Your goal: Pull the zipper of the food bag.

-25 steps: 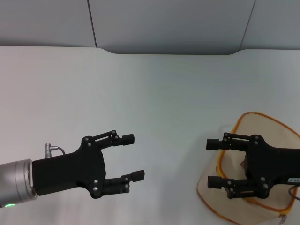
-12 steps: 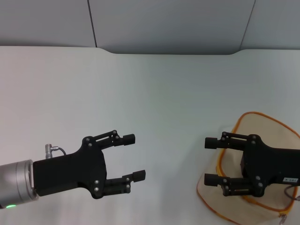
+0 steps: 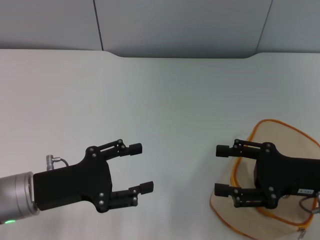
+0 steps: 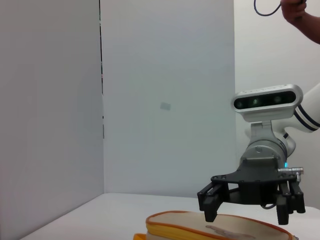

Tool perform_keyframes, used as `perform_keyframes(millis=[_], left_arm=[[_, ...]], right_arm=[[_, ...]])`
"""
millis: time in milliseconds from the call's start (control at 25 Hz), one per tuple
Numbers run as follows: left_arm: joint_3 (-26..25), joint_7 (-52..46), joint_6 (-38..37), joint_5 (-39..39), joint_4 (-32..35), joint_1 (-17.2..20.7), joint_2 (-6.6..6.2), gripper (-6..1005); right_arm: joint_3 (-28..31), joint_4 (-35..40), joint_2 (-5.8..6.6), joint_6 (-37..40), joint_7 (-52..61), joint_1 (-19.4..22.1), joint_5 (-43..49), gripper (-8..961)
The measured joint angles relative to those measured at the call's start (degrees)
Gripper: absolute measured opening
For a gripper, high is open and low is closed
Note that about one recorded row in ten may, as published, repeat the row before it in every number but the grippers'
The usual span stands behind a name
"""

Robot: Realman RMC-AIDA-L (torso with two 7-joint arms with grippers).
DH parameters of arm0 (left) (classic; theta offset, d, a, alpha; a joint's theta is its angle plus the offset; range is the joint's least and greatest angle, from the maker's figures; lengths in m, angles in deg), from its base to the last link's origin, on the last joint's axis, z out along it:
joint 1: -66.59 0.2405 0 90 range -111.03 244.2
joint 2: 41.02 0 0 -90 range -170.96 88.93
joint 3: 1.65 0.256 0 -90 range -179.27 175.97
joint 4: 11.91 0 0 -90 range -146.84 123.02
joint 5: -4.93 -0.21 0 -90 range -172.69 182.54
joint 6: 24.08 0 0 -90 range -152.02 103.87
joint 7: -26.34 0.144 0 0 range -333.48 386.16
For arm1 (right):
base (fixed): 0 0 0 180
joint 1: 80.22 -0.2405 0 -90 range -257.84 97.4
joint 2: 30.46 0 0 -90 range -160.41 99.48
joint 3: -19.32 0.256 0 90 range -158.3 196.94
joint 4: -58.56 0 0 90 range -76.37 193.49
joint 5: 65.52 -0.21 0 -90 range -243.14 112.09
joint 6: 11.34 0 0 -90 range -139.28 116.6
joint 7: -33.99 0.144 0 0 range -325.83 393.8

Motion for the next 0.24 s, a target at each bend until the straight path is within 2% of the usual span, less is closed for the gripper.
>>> perform_keyframes(millis=[240], left_arm=[[-0.1, 0.0, 0.0, 0.8, 0.0, 0.1, 0.07, 778]], right_arm=[[0.1, 0.1, -0.33, -0.5, -0.4, 0.2, -0.1, 789]])
